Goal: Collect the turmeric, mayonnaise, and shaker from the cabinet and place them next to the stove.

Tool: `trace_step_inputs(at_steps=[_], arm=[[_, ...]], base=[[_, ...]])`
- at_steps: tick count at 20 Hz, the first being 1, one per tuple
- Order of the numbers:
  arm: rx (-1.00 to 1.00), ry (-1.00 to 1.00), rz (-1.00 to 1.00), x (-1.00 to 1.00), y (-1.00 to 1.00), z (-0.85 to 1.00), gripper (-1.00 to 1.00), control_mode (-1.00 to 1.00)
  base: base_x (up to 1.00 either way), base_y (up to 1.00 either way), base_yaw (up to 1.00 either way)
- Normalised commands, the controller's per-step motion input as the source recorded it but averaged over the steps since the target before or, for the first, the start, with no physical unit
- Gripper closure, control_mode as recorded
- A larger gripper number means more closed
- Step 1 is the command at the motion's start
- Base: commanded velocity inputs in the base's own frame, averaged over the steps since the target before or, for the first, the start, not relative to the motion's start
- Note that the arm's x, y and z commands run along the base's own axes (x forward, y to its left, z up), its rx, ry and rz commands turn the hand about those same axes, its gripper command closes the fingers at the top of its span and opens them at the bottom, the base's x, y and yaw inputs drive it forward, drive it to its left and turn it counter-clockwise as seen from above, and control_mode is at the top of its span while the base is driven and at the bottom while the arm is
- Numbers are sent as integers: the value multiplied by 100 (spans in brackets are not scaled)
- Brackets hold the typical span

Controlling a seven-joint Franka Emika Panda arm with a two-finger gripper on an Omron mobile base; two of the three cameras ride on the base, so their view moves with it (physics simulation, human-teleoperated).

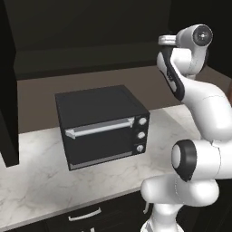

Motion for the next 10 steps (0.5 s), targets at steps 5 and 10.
trace_step_inputs(at_steps=[5, 10], arm=[[-1, 3, 0, 38, 0, 0, -100, -100], [0, 0, 0, 33, 0, -1, -100, -100]], base=[[0, 0, 0], [0, 0, 0]])
